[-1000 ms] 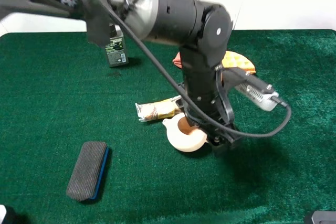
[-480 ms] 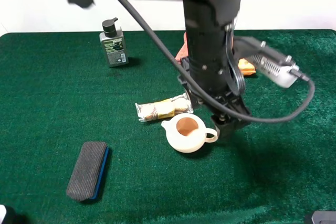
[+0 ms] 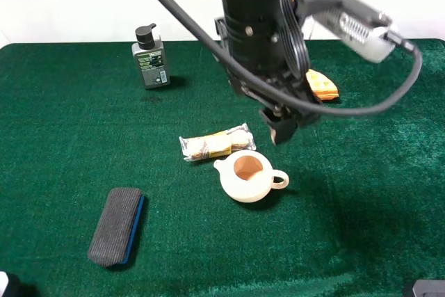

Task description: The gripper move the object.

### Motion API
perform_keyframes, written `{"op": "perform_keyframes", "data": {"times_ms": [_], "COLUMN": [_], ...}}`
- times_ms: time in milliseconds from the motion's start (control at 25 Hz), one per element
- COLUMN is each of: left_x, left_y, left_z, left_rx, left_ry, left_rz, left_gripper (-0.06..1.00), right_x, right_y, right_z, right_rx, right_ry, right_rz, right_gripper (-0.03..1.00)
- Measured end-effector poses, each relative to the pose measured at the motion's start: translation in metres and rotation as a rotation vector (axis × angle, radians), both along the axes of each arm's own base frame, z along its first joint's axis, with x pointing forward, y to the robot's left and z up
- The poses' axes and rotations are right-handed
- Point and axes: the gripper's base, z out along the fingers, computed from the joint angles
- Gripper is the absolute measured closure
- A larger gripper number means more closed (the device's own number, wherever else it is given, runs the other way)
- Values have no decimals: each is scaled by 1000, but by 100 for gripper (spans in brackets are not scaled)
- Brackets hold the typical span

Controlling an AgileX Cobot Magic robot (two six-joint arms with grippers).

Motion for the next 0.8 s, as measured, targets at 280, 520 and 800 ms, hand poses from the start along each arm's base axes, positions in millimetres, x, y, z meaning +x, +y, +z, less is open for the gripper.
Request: {"op": "perform_keyframes", "data": {"times_ms": [280,520,800], "left_x": [-6,-5,-3], "left_y": [19,36,55], "left_z": [41,68,92], "left_rx": [-57,-65,-100], "left_ry": [-87,-205,-270], "left_rz": [28,87,140], "left_gripper": [12,12,11], "right_x": [0,0,0], "right_y": [0,0,0], "right_z": [0,0,0], "right_rx": [0,0,0], "right_ry": [0,0,0], "right_rz": [0,0,0], "right_gripper": [27,27,27]}}
